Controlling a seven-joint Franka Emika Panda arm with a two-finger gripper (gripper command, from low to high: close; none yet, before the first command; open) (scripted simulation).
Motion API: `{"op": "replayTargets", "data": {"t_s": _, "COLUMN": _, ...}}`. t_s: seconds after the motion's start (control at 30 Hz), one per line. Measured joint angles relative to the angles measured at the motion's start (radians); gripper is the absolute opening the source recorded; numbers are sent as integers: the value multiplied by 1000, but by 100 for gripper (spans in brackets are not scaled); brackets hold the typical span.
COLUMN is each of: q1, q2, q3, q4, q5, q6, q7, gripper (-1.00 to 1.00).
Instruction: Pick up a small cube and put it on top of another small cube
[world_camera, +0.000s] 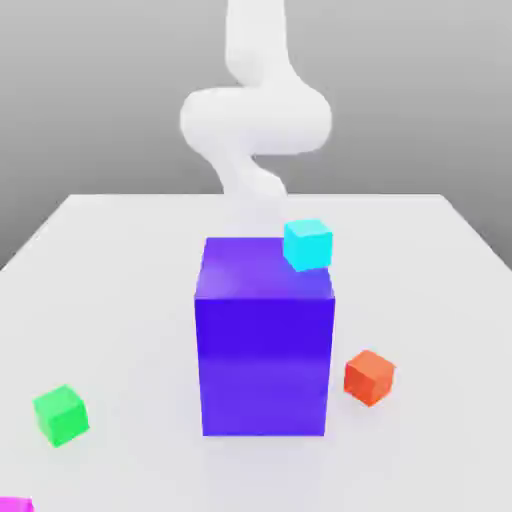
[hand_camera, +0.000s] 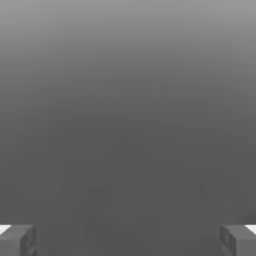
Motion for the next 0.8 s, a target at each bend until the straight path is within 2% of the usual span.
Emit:
{"op": "replayTargets", "data": {"t_s": 0.47, "q1": 33, "q2": 512, "q3": -211, "q4": 102, "q5": 161, "q6": 74, "q7": -256, "gripper": 0}}
{"op": "replayTargets", "data": {"t_s": 0.8, "q1": -52, "q2": 873, "q3": -254, "q4": 174, "q5": 272, "q6": 127, "q7": -435, "gripper": 0}}
